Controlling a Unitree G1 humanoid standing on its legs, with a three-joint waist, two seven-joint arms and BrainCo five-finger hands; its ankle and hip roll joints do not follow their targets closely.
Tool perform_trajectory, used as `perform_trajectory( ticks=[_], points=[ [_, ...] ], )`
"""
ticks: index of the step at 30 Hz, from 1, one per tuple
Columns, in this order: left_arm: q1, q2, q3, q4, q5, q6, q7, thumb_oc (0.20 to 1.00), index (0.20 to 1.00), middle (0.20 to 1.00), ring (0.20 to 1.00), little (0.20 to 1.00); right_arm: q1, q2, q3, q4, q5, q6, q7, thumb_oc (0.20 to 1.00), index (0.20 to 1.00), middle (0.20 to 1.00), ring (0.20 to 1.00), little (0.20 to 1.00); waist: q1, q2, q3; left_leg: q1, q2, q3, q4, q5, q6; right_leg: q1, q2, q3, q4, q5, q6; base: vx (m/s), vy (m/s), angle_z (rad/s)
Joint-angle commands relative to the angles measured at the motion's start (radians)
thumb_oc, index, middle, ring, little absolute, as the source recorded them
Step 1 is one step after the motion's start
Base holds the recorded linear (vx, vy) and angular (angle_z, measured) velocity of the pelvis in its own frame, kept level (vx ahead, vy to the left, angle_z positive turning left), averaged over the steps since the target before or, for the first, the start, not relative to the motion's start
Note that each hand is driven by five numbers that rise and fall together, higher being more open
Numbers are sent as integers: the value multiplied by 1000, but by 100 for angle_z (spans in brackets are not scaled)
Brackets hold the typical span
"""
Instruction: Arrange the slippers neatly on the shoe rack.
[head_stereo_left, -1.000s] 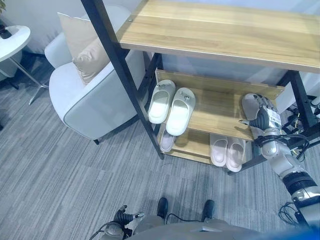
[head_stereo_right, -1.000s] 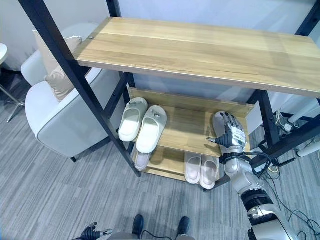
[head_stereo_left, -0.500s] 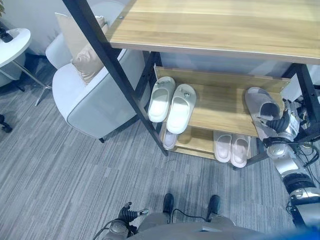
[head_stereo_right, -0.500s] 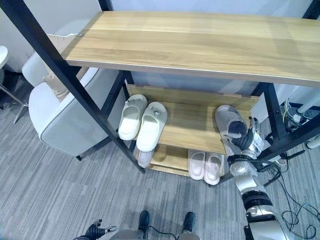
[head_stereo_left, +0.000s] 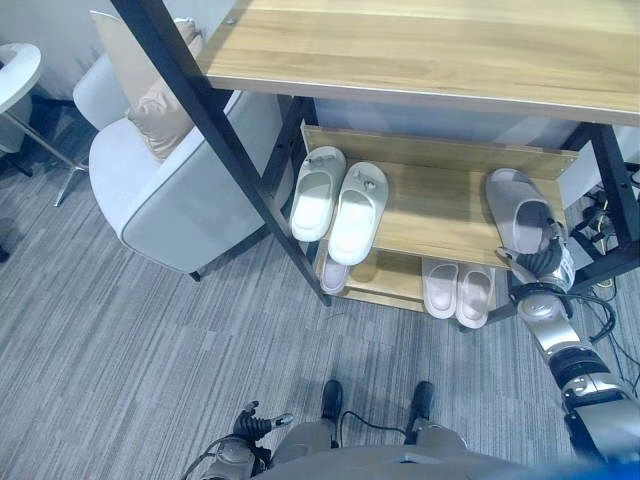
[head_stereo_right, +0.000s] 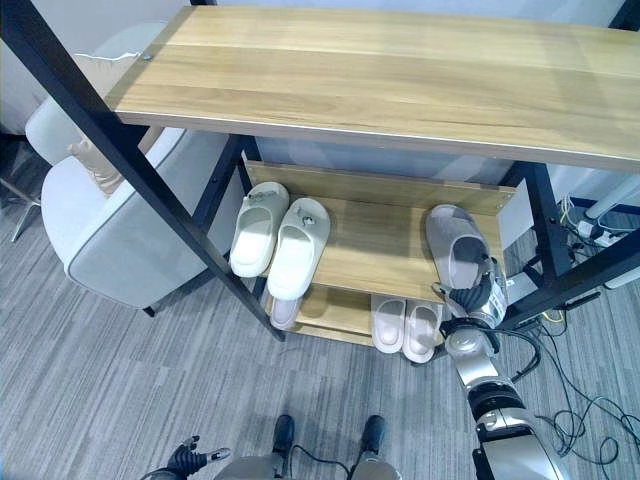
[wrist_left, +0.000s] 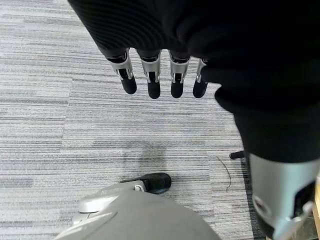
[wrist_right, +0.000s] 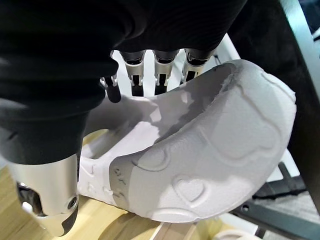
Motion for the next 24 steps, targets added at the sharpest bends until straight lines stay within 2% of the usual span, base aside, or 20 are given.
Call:
perform_trajectory(
  ticks=[1,5,6,7,8,9,12,24],
  points=[
    [-56,-8,-49,86,-9,-4,18,1000,1000,1000,1000,1000,-45,33,26,-30,58,-61,26,1000,1000,1000,1000,1000,16,-37,2,-12,6,81,6,-72,-29,87,-67,14,12,-72,96,0,0,0],
    [-58,-12,-47,83,-10,-3,22,1000,1000,1000,1000,1000,-5,79,35,-59,41,-60,22,1000,1000,1000,1000,1000,9,-41,-2,4,5,83,6,-78,-28,101,-65,15,12,-74,94,0,0,0],
    [-63,-13,-44,77,-14,-3,25,1000,1000,1000,1000,1000,3,91,49,-44,20,-48,23,404,404,404,404,404,7,-42,-1,8,5,85,6,-79,-28,105,-64,16,12,-74,94,0,0,0],
    [-67,-13,-42,73,-15,-4,25,1000,1000,1000,1000,1000,6,91,62,-23,-9,-29,28,238,238,238,238,238,8,-42,-2,9,5,85,6,-79,-28,107,-65,16,12,-74,94,0,0,0],
    [-69,-13,-39,69,-17,-4,30,1000,1000,1000,1000,1000,8,92,76,-18,-37,-11,33,200,200,200,200,200,7,-43,-2,10,4,85,6,-80,-28,106,-65,17,12,-74,95,0,0,0],
    [-79,-10,-23,66,-36,-2,38,1000,1000,1000,1000,1000,20,91,97,-13,-85,17,42,200,200,200,200,200,6,-45,-2,11,4,86,6,-81,-27,104,-66,17,12,-72,95,0,0,0],
    [-83,-10,-13,68,-34,1,47,1000,1000,1000,1000,1000,26,93,116,6,-148,49,43,200,200,200,200,200,7,-48,1,8,4,86,6,-81,-27,101,-67,18,12,-70,96,0,0,0],
    [-88,-16,3,80,-33,8,63,1000,1000,1000,1000,1000,54,106,106,-70,-174,30,4,200,200,200,200,200,-4,-53,0,23,0,99,6,-91,-23,107,-72,25,12,-66,100,-2,2,-1]
  ],
)
